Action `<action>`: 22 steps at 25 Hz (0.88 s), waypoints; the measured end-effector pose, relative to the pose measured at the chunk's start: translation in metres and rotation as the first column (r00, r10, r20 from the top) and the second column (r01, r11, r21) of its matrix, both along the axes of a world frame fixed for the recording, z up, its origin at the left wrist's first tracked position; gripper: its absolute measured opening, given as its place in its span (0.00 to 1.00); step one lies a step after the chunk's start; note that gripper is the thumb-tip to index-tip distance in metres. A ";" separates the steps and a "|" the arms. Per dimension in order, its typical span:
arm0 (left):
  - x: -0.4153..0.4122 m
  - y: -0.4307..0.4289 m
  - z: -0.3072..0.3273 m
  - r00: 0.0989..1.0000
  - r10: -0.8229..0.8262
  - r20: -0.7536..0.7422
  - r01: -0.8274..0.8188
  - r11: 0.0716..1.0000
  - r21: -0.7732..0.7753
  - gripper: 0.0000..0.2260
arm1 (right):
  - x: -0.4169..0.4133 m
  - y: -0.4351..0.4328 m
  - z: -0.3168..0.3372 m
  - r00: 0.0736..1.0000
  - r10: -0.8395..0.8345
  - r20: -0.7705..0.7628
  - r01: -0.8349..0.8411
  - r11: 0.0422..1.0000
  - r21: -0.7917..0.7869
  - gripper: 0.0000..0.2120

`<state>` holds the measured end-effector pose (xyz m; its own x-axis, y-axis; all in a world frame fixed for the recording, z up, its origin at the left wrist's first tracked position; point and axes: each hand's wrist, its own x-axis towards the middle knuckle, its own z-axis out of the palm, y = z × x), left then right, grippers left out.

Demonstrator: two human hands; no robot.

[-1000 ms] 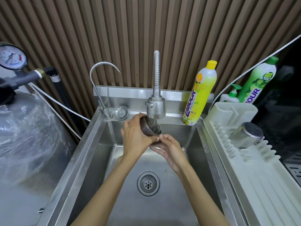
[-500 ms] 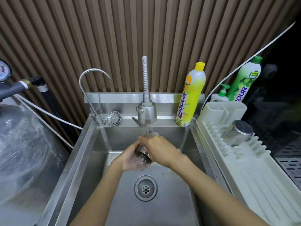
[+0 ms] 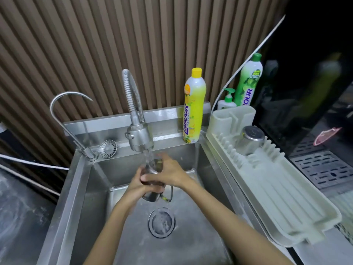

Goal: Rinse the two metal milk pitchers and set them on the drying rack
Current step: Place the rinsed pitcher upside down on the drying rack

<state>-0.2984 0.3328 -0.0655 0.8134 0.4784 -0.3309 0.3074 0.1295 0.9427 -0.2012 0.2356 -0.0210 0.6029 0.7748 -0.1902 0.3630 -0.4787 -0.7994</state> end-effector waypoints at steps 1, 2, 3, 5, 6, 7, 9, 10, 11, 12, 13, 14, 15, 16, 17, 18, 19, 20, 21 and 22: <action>-0.001 -0.002 0.000 1.000 0.020 0.018 -0.021 1.000 0.017 0.42 | -0.003 0.005 -0.001 0.997 0.041 0.063 -0.037 0.997 -0.063 0.39; -0.002 -0.003 -0.003 0.998 0.057 0.036 -0.057 0.998 0.003 0.41 | -0.008 0.009 0.001 0.988 0.080 0.134 -0.067 0.993 -0.095 0.37; -0.005 -0.003 -0.004 0.995 0.074 0.061 -0.073 0.997 -0.026 0.40 | -0.012 0.011 0.004 0.974 0.112 0.199 -0.094 0.991 -0.095 0.34; -0.007 -0.001 -0.003 0.997 0.047 0.058 -0.045 0.998 -0.042 0.39 | -0.018 0.010 0.013 0.946 0.127 0.297 -0.122 0.992 -0.035 0.31; -0.005 -0.001 0.001 1.000 0.003 0.005 -0.003 1.000 -0.007 0.38 | -0.017 0.004 0.018 0.946 0.096 0.310 -0.106 0.994 0.013 0.32; 0.000 -0.001 0.006 0.998 -0.046 -0.042 0.048 0.997 0.054 0.35 | -0.012 -0.004 0.021 0.954 0.044 0.296 -0.066 0.996 0.064 0.33; 0.017 -0.006 0.018 0.987 -0.116 -0.112 0.139 0.966 0.217 0.21 | 0.009 -0.033 0.025 0.967 -0.101 0.235 0.067 0.987 0.148 0.36; 0.030 -0.013 0.023 0.988 -0.104 -0.115 0.131 0.955 0.267 0.15 | 0.023 -0.054 0.027 0.963 -0.184 0.199 0.148 0.972 0.181 0.37; 0.044 -0.021 0.026 0.992 -0.084 -0.093 0.107 0.953 0.283 0.13 | 0.039 -0.077 0.030 0.948 -0.271 0.169 0.232 0.948 0.218 0.38; 0.059 -0.032 0.026 0.996 -0.065 -0.061 0.079 0.960 0.270 0.13 | 0.055 -0.101 0.032 0.919 -0.363 0.156 0.319 0.915 0.248 0.38; 0.076 -0.048 0.027 0.997 -0.076 -0.023 0.080 0.966 0.245 0.14 | 0.071 -0.127 0.035 0.878 -0.452 0.157 0.401 0.875 0.271 0.37; 0.092 -0.067 0.029 0.994 -0.104 0.014 0.098 0.968 0.229 0.14 | 0.084 -0.150 0.036 0.834 -0.524 0.171 0.469 0.838 0.280 0.36; 0.109 -0.092 0.032 0.986 -0.161 0.043 0.148 0.964 0.220 0.14 | 0.097 -0.172 0.036 0.794 -0.577 0.191 0.522 0.809 0.270 0.35; 0.125 -0.118 0.037 0.969 -0.236 0.069 0.217 0.954 0.205 0.15 | 0.109 -0.191 0.036 0.764 -0.608 0.216 0.561 0.791 0.245 0.34; 0.140 -0.142 0.044 0.950 -0.297 0.099 0.278 0.946 0.168 0.18 | 0.119 -0.207 0.034 0.742 -0.626 0.242 0.591 0.780 0.206 0.34; 0.155 -0.163 0.049 0.931 -0.342 0.125 0.327 0.936 0.126 0.20 | 0.129 -0.221 0.032 0.724 -0.634 0.271 0.616 0.771 0.159 0.33; 0.168 -0.181 0.053 0.913 -0.382 0.144 0.370 0.923 0.102 0.21 | 0.137 -0.231 0.030 0.712 -0.637 0.296 0.636 0.764 0.113 0.32; 0.181 -0.193 0.053 0.900 -0.409 0.151 0.400 0.912 0.089 0.23 | 0.143 -0.239 0.025 0.707 -0.634 0.313 0.646 0.759 0.078 0.31; 0.191 -0.203 0.052 0.896 -0.420 0.147 0.412 0.908 0.083 0.24 | 0.149 -0.245 0.018 0.712 -0.624 0.322 0.645 0.763 0.052 0.31; 0.198 -0.209 0.050 0.894 -0.428 0.134 0.420 0.904 0.082 0.24 | 0.152 -0.247 0.010 0.723 -0.613 0.319 0.636 0.770 0.037 0.30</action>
